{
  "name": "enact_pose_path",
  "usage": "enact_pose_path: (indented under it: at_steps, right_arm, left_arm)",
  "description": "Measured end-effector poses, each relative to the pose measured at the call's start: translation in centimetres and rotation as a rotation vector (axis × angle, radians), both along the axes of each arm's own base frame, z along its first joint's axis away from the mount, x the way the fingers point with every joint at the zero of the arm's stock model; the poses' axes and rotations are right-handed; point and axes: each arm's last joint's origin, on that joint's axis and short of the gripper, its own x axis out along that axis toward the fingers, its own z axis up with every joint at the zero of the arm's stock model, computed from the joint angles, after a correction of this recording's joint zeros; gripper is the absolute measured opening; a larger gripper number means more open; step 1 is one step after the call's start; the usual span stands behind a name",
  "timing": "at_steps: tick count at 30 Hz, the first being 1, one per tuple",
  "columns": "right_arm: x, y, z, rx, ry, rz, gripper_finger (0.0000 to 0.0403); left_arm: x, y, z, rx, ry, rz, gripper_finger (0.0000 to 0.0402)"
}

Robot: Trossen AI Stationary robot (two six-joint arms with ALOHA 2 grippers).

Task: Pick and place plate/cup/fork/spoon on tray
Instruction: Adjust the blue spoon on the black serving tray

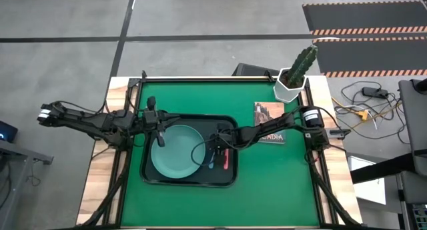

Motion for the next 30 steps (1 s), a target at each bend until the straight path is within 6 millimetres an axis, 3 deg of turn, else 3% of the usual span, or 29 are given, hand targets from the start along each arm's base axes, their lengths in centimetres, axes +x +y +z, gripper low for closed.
enact_pose_path:
  at_steps: [10, 18, 30]
  right_arm:
    - [-1.6, -0.7, 2.6, -0.024, 0.070, -0.017, 0.0009]
    - [-1.9, -2.9, 1.9, -0.063, 0.127, -0.085, 0.0009]
    - [-1.5, -4.3, 1.9, -0.089, 0.069, -0.080, 0.0009]
  left_arm:
    - [0.0, 0.0, 0.0, 0.000, 0.000, 0.000, 0.0017]
    - [0.0, 0.0, 0.0, 0.000, 0.000, 0.000, 0.0017]
    - [0.0, 0.0, 0.0, 0.000, 0.000, 0.000, 0.0017]
